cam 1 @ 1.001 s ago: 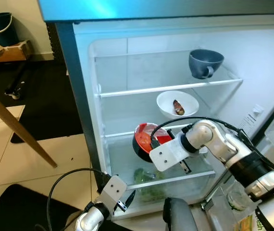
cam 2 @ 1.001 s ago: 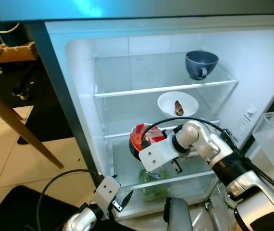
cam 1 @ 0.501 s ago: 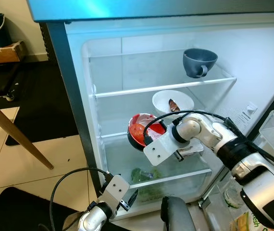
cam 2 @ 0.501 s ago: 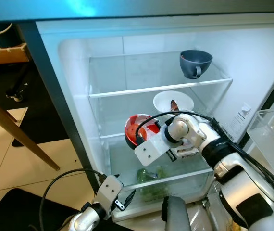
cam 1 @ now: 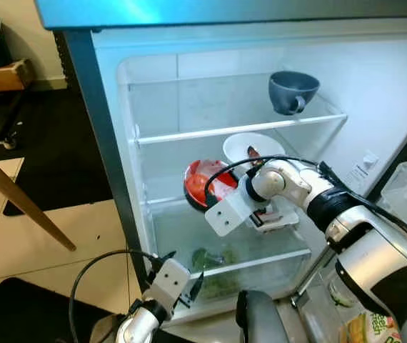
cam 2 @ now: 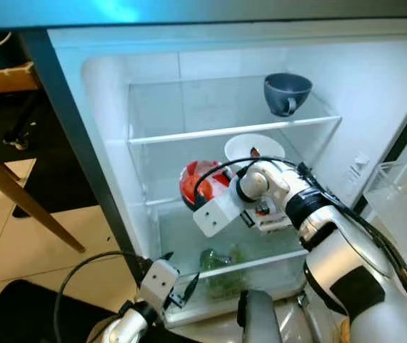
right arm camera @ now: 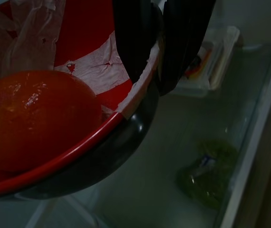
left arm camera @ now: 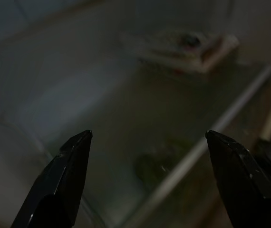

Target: Restocking fridge

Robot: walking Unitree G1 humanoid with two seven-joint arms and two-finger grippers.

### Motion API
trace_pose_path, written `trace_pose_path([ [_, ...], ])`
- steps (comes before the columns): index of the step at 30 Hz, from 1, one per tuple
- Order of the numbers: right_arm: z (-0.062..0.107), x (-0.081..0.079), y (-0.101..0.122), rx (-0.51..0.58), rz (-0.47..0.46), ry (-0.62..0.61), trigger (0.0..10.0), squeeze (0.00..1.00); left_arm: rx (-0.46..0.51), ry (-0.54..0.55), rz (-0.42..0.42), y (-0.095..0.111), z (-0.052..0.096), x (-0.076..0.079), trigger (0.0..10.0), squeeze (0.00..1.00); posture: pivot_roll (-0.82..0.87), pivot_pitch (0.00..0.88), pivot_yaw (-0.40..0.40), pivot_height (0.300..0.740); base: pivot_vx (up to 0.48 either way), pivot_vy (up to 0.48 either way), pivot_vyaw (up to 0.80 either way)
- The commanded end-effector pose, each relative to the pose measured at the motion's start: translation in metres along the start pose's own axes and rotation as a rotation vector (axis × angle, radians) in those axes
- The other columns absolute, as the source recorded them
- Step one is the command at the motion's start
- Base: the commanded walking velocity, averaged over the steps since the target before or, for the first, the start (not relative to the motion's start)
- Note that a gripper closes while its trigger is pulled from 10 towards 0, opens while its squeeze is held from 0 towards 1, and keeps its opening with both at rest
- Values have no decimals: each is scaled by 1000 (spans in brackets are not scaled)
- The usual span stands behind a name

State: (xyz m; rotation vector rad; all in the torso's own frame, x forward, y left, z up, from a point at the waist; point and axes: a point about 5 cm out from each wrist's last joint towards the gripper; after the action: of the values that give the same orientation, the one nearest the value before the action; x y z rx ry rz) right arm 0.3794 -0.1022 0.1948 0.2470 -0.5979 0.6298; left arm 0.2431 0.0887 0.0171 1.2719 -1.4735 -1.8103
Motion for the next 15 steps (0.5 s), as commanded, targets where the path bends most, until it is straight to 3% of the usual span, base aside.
trace_pose_path([
  [1,1,4,-1,-20,20,-12,10000,0,36,46,-10,5,2,-2,10000,0,-27,103,-48,456,0,0,0],
  [6,-2,1,-3,-32,22,1,10000,0,83,132,-12,14,2,-11,10000,0,-23,103,-51,456,0,0,0],
  [8,-5,-1,-2,-32,29,10,10000,0,135,181,29,25,0,-15,10000,0,-23,104,-51,456,0,0,0],
  [15,-7,-1,-2,-34,44,11,10000,0,153,189,87,30,1,-9,10000,0,-23,101,-50,456,0,0,0],
])
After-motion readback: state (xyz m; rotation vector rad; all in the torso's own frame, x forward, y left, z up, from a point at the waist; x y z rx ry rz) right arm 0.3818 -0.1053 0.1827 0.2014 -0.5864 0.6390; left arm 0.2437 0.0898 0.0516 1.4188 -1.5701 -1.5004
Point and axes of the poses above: a point about 5 cm out from each wrist's last joint towards the gripper, its own z axis pointing back from the gripper into the wrist, its own y axis along the axis of the wrist's last joint, x = y × z, and after that the axes turned 7 degrees about -z, right-handed
